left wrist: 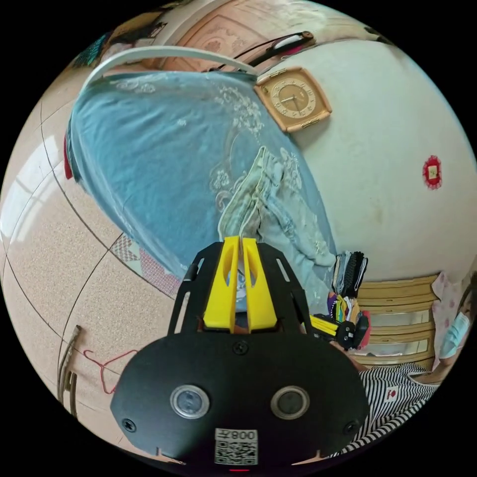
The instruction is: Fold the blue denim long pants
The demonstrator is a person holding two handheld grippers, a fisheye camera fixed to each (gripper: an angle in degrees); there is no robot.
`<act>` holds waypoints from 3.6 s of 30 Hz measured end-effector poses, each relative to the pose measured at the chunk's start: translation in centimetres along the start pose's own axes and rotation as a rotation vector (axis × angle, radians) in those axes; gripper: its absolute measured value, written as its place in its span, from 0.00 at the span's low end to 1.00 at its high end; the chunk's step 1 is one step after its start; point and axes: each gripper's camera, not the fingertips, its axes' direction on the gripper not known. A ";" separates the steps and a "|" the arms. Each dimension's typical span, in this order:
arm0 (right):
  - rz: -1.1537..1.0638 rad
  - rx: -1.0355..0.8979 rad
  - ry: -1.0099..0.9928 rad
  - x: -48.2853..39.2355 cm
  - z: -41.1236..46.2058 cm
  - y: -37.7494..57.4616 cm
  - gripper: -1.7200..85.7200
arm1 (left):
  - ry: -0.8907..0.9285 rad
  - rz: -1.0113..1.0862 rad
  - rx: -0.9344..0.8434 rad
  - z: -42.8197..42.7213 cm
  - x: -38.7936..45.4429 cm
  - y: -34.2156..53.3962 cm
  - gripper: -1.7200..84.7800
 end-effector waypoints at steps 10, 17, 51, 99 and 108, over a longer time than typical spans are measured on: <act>0.143 0.020 -0.304 3.0 2.7 2.8 0.04 | -0.258 0.041 -0.004 2.9 3.6 0.3 0.03; 0.783 0.128 -0.132 16.5 1.3 23.7 0.08 | -0.209 0.154 -0.033 6.9 9.4 4.8 0.05; 1.314 -0.039 -0.076 35.2 21.5 64.9 0.07 | -0.134 1.106 -0.722 44.5 56.4 25.4 0.03; 1.355 0.330 -0.013 73.3 36.2 57.3 0.12 | -0.411 1.173 -0.340 52.1 74.4 7.1 0.03; 1.192 0.190 0.061 78.6 32.2 51.2 0.05 | -0.313 1.074 -0.315 50.1 71.8 1.5 0.02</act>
